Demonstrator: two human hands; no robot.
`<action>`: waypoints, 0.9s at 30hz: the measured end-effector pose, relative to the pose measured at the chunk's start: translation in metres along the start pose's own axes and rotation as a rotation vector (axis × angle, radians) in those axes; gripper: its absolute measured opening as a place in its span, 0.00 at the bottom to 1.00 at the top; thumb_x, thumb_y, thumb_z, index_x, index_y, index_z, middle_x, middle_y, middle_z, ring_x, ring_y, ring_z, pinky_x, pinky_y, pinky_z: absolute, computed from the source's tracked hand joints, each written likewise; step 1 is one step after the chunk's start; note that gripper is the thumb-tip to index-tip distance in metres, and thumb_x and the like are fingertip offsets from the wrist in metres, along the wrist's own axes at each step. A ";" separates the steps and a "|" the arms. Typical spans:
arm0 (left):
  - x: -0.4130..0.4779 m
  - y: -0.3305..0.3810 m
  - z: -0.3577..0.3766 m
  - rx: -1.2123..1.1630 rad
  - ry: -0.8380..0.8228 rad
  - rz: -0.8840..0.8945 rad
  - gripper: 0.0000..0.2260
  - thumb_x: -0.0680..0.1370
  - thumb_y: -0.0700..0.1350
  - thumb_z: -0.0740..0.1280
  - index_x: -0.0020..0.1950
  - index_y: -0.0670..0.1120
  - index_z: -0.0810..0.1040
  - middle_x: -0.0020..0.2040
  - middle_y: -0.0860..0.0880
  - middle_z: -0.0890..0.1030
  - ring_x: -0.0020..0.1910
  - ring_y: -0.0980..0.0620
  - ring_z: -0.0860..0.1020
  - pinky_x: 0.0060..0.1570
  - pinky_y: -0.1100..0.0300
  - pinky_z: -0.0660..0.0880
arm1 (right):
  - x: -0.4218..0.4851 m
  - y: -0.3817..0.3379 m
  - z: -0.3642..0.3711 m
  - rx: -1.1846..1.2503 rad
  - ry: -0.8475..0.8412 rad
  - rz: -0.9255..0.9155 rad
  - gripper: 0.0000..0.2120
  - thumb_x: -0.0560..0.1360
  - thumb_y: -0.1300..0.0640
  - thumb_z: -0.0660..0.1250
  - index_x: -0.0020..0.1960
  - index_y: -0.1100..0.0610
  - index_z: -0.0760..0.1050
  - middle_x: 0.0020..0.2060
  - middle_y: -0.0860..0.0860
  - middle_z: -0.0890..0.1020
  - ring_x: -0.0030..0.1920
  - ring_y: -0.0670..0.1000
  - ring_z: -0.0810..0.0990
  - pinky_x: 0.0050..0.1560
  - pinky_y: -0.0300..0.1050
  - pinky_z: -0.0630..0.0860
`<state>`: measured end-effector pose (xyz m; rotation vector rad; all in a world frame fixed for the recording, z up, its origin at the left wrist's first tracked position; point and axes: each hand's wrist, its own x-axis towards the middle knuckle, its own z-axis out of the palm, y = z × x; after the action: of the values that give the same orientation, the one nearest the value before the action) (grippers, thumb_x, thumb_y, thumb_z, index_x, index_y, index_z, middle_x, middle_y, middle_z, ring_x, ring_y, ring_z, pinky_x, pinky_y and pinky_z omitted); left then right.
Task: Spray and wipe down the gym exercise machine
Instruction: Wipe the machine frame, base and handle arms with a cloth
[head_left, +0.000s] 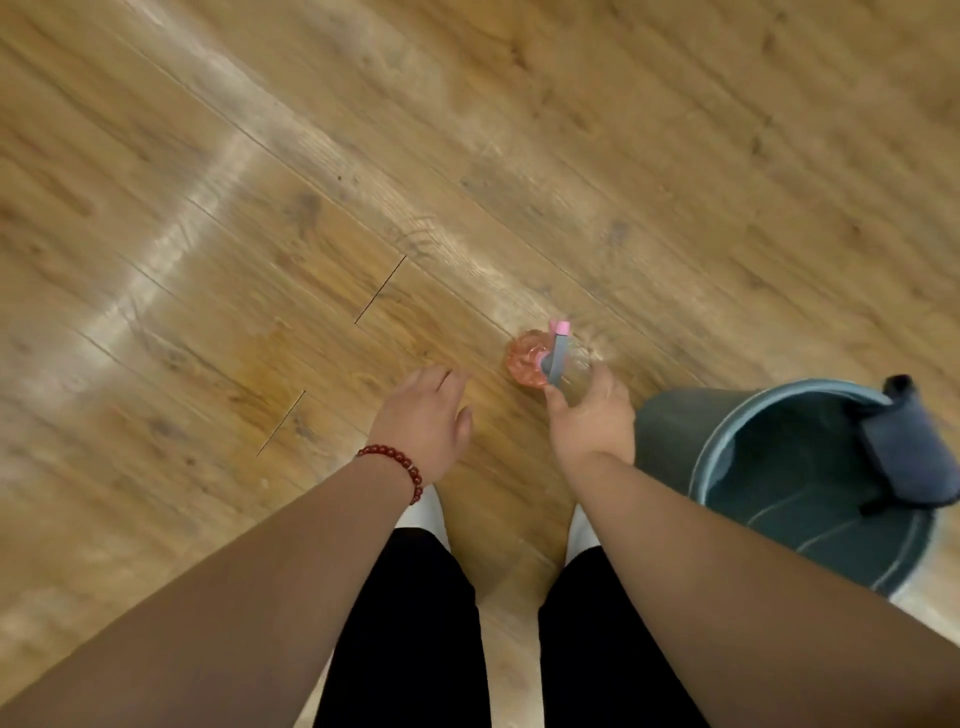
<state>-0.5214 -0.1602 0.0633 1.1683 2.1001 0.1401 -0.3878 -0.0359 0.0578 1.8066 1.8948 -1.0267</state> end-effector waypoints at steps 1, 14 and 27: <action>-0.005 0.007 -0.008 0.013 0.002 0.017 0.18 0.81 0.46 0.61 0.69 0.41 0.72 0.63 0.43 0.76 0.60 0.43 0.73 0.58 0.52 0.70 | -0.010 -0.001 -0.011 -0.028 -0.012 -0.029 0.29 0.80 0.46 0.62 0.77 0.53 0.58 0.72 0.54 0.66 0.70 0.57 0.66 0.64 0.52 0.69; -0.070 0.136 -0.120 0.012 -0.044 0.337 0.18 0.80 0.44 0.63 0.69 0.43 0.73 0.63 0.45 0.77 0.61 0.45 0.73 0.59 0.52 0.71 | -0.125 0.031 -0.168 0.377 0.020 -0.100 0.12 0.80 0.51 0.64 0.60 0.54 0.79 0.51 0.48 0.80 0.52 0.46 0.77 0.56 0.46 0.76; -0.029 0.259 -0.055 0.048 -0.140 0.399 0.16 0.82 0.48 0.58 0.69 0.48 0.72 0.60 0.50 0.76 0.56 0.51 0.75 0.53 0.59 0.72 | -0.084 0.144 -0.220 0.587 0.289 0.075 0.11 0.79 0.50 0.65 0.57 0.53 0.79 0.47 0.44 0.79 0.50 0.44 0.77 0.52 0.38 0.71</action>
<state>-0.3660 -0.0184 0.2260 1.5690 1.7382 0.1859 -0.1846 0.0451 0.2264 2.4417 1.7744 -1.4739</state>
